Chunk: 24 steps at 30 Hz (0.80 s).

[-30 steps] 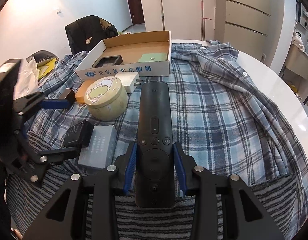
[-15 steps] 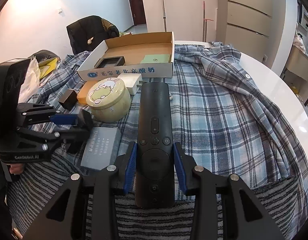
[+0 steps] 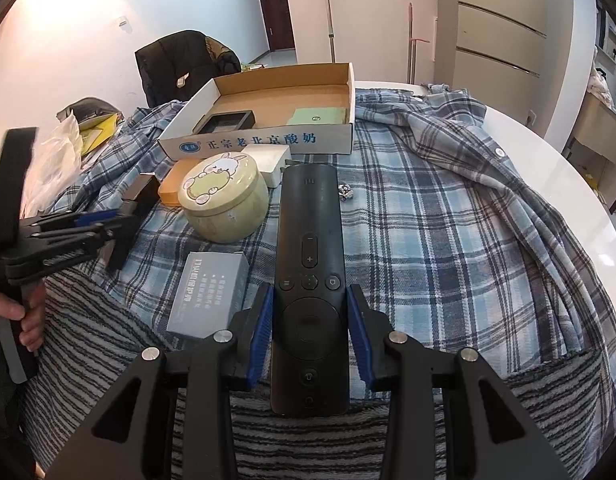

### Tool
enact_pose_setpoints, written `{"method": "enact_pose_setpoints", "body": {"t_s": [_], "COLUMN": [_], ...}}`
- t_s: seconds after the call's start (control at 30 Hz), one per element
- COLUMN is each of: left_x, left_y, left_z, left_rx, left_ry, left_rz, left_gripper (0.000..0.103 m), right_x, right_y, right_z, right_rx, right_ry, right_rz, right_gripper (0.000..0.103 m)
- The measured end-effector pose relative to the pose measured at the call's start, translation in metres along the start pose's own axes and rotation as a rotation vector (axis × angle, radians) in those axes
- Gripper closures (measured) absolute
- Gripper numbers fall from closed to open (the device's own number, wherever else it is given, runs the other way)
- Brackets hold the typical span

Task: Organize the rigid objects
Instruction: 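Lift the UNNY box with the left tool while the right tool lifts the remote toward the box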

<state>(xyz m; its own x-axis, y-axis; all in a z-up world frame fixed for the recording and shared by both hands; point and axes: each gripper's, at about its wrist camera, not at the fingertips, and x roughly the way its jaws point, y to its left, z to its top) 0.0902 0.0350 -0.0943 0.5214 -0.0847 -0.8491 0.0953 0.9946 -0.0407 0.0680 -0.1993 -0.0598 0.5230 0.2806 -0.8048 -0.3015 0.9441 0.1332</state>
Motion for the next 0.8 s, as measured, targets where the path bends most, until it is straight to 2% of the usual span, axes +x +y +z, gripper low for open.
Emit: {"method": "enact_pose_setpoints", "body": {"t_s": [0.1, 0.3, 0.43, 0.57, 0.73, 0.8], "left_x": [0.005, 0.0, -0.027, -0.061, -0.089, -0.096], "left_y": [-0.008, -0.005, -0.011, -0.014, -0.024, -0.023], "left_z": [-0.003, -0.005, -0.009, -0.013, -0.014, -0.012], "left_rx": [0.04, 0.028, 0.046, 0.036, 0.072, 0.065], "left_ry": [-0.005, -0.019, -0.129, -0.25, -0.332, -0.345], "left_rz": [0.037, 0.017, 0.062, 0.064, 0.109, 0.1], "left_gripper": [0.067, 0.067, 0.067, 0.067, 0.067, 0.067], "right_x": [0.0, 0.002, -0.002, -0.009, -0.019, -0.023], "right_y": [-0.001, -0.007, -0.006, -0.005, -0.002, 0.0], "right_z": [0.0, 0.0, 0.001, 0.005, 0.011, 0.014], "right_rx": [0.001, 0.019, 0.013, 0.013, 0.012, 0.008], "right_ry": [0.001, 0.002, -0.011, -0.037, -0.071, -0.083], "right_rz": [-0.003, -0.01, -0.015, -0.023, -0.023, -0.017], "right_gripper": [0.068, 0.068, 0.068, 0.068, 0.068, 0.068]}}
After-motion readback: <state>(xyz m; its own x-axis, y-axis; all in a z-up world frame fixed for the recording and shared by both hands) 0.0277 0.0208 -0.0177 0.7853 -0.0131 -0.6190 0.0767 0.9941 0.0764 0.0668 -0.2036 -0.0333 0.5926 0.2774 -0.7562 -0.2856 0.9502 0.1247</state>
